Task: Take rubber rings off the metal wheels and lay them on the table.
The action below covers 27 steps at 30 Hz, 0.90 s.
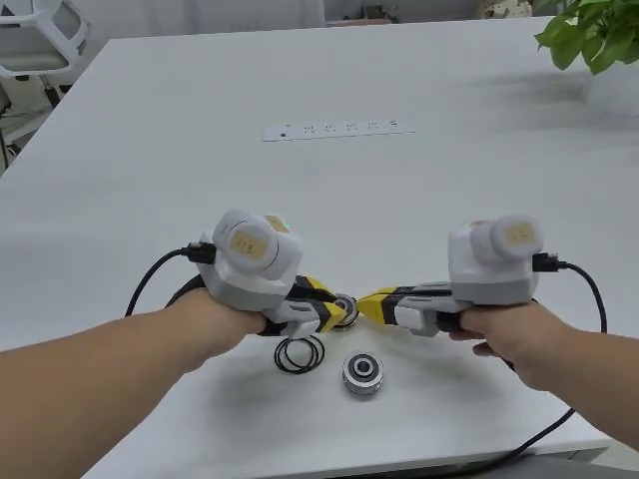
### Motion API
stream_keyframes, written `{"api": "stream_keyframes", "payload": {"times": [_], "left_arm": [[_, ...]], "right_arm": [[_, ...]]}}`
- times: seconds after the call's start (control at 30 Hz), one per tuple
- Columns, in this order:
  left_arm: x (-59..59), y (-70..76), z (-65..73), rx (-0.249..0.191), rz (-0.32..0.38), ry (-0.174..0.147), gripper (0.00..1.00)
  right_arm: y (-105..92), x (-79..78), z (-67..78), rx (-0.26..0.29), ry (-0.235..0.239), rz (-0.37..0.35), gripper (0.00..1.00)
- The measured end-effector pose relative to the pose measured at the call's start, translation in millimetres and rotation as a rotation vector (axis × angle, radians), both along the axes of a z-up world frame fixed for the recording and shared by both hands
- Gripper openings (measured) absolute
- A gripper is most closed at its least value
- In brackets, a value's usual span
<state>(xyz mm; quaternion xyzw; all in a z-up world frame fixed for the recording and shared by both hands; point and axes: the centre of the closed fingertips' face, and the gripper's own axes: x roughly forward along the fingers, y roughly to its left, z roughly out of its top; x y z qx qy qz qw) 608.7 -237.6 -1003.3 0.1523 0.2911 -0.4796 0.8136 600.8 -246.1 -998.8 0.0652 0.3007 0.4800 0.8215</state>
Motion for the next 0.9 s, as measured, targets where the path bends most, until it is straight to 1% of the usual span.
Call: {"api": "stream_keyframes", "payload": {"times": [0.07,0.13,0.27,0.6,0.8,0.87,0.9], "left_arm": [[-0.1,-0.3,0.0,0.000,-0.001,0.000,0.13],[-0.3,-0.5,0.0,0.000,-0.001,0.001,0.13],[-0.3,-0.3,0.1,0.001,0.000,-0.001,0.13],[-0.5,-0.3,0.1,0.004,-0.006,-0.002,0.13],[-1.6,-0.3,0.1,0.007,-0.015,-0.009,0.13],[-1.6,-0.2,0.2,0.005,-0.015,-0.010,0.13],[-1.5,-0.1,0.1,0.006,-0.015,-0.011,0.12]], "right_arm": [[0.9,-1.7,0.6,0.007,0.010,0.004,0.00],[2.3,-4.3,1.2,0.005,0.003,0.015,0.00],[2.6,-3.3,1.1,-0.004,-0.004,0.023,0.00],[5.9,-6.3,3.3,0.018,0.010,0.029,0.00],[6.6,-6.7,3.6,0.028,0.015,0.036,0.00],[8.3,-7.2,4.9,0.042,0.022,0.041,0.00],[15.8,-9.4,12.8,0.093,0.015,0.066,0.00]]}}
